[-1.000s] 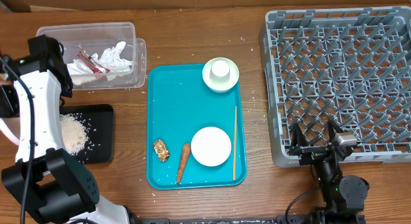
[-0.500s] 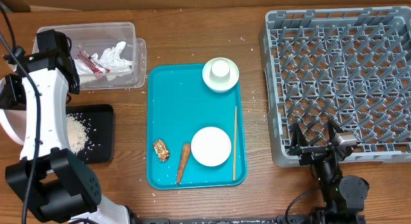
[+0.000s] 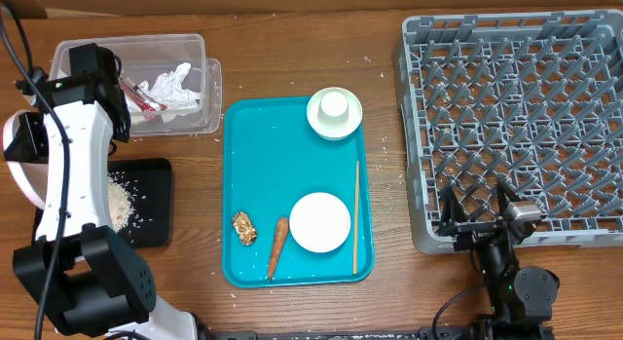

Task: Sort waste into correct bins and load items into the dishwasher
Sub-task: 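Carry the emptied white plate back and set it on the teal tray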

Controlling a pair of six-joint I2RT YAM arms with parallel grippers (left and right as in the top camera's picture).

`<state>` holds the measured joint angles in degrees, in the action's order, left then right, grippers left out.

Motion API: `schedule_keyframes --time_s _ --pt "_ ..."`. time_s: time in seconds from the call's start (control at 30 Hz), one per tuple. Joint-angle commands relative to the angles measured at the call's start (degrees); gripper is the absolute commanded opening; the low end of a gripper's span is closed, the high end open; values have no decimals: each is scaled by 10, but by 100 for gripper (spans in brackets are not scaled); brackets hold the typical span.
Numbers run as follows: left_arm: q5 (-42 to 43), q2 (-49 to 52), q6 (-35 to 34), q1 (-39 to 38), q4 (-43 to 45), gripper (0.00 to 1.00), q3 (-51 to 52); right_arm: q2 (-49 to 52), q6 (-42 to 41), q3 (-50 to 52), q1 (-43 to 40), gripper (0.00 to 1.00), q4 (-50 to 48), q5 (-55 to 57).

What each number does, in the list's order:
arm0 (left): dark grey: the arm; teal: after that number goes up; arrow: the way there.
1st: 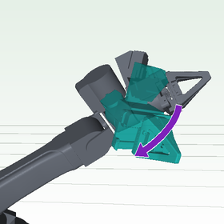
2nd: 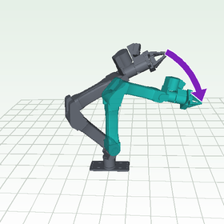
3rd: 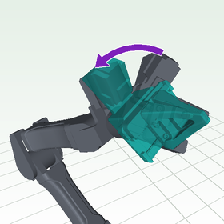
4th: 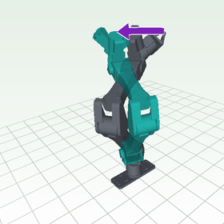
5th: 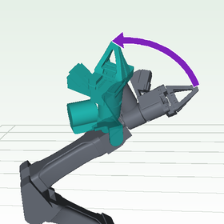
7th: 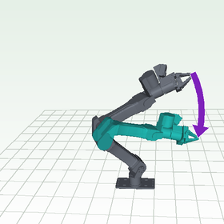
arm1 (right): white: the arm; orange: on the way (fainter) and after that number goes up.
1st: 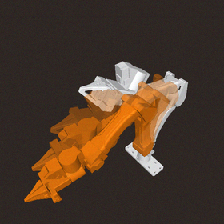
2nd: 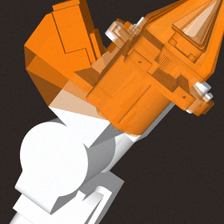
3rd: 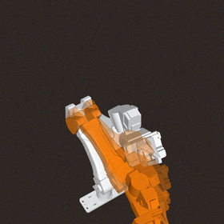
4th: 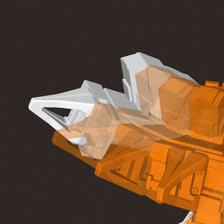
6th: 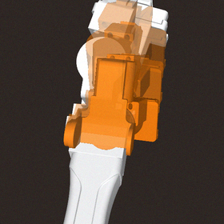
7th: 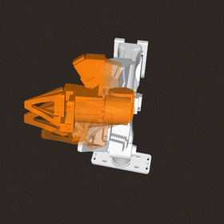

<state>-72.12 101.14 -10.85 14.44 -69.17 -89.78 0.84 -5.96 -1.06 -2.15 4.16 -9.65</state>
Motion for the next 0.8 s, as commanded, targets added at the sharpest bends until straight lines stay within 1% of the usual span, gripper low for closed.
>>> schedule_keyframes --time_s 0.0,0.07,0.1,0.17,0.23,0.3,0.37,0.43,0.47,0.5,0.53,0.6,0.67,0.7,0.77 --pt "85 -22 -101 8 16 4 -12 -7 0 6 3 100 -2 1" --pt "143 -23 -93 11 19 4 -12 -7 0 6 3 100 -2 1" --pt "194 -25 -89 13 19 4 -12 -7 0 6 3 100 -2 2" --pt "188 -25 -55 14 18 4 -12 -7 0 6 3 100 -2 2" --pt "117 -26 0 9 -5 4 -12 -7 0 6 3 100 -2 2" --pt "-15 -25 3 1 -49 4 -12 -7 0 6 3 100 -3 1" --pt "-119 -26 3 -5 -68 4 -12 -7 0 6 3 100 -2 2" --pt "-145 -27 4 -9 -51 4 -12 -7 0 6 3 100 -2 2" --pt "-130 -27 3 -10 -35 4 -12 -7 0 6 3 100 -2 2" --pt "-98 -27 -2 -10 -20 4 -12 -7 0 6 3 100 -3 2" --pt "-44 -27 -6 -9 -3 4 -12 -7 0 6 3 100 -2 2" --pt "93 -27 7 -5 12 4 -12 -7 0 6 3 100 -2 2" --pt "186 -27 33 -5 7 4 -12 -7 0 6 3 100 -2 2" --pt "224 -27 41 -6 4 4 -12 -7 0 6 3 100 -3 2" --pt "264 -27 40 -7 2 4 -12 -7 0 6 3 100 -2 2"
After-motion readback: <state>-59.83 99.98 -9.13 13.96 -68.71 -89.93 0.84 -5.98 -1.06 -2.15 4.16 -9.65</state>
